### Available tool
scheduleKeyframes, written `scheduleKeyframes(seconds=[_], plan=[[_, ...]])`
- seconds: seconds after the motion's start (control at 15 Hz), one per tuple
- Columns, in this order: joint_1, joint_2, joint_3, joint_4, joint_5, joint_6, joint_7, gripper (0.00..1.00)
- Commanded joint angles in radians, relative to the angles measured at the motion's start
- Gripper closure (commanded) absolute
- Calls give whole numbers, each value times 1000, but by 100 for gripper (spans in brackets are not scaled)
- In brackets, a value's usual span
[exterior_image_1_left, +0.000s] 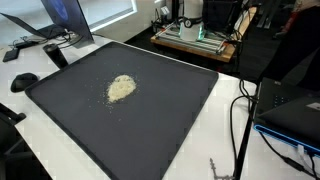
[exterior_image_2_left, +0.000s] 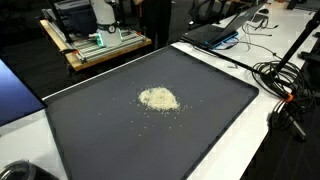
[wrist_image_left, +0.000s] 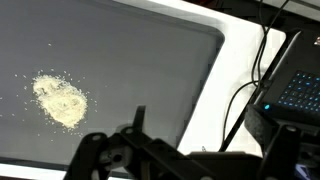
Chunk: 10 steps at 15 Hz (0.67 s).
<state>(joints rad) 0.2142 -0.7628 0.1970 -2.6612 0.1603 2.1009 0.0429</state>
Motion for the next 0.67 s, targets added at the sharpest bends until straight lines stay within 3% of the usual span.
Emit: scheduleKeyframes(seconds=[0.0, 0.6], plan=[[-70, 198, 9, 121, -62, 37, 38, 0], [-174, 588, 8, 370, -287, 41, 215, 0]])
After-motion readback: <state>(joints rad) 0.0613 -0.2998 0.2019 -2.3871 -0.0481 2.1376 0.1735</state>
